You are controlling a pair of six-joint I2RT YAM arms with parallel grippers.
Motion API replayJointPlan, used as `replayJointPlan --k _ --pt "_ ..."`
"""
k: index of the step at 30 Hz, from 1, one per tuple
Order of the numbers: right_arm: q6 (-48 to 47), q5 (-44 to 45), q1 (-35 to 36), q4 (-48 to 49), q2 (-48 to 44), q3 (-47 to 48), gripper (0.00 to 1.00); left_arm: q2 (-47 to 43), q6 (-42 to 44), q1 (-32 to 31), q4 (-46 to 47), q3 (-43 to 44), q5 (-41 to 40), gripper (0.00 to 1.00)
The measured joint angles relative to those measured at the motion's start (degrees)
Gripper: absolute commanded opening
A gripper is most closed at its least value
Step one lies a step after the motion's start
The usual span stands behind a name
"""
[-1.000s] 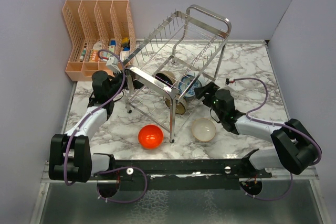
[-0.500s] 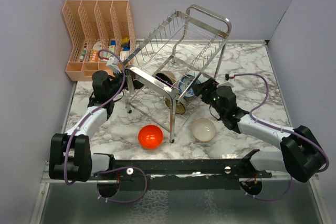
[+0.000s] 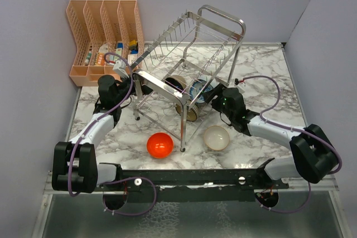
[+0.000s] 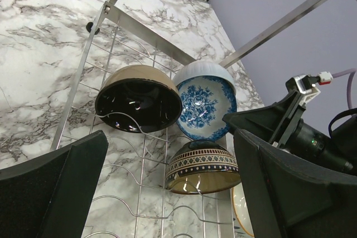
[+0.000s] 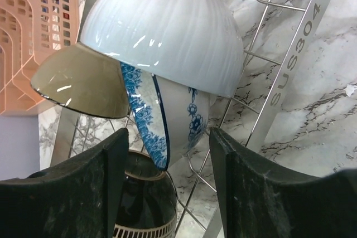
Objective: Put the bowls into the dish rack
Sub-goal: Pick up the bowl from the dish rack.
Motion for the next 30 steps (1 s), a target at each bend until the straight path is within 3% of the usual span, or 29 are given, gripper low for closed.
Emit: replayJointPlan --k 2,7,11,15,30 --pt "-0.07 0.00 0.00 -0.04 1.66 0.81 0.48 0.02 0.00 0.00 0.00 0.00 0.00 0.99" --pt "-0.13 0.13 0.00 -0.22 4.81 1.92 0.42 0.07 0.00 0.00 0.02 0.00 0.02 0.99" --pt "-0.24 0.20 0.00 -0.42 5.27 1.92 0.17 0.09 0.00 0.00 0.02 0.00 0.04 0.99" --pt "-0.83 0.85 -0.07 -2.05 5.33 1.95 0.06 0.11 -0.02 0.00 0.02 0.00 0.07 0.99" --pt "-5.27 0.44 -0.02 -0.81 3.93 1.60 0.01 0.33 -0.02 0.00 0.22 0.00 0.15 0.99"
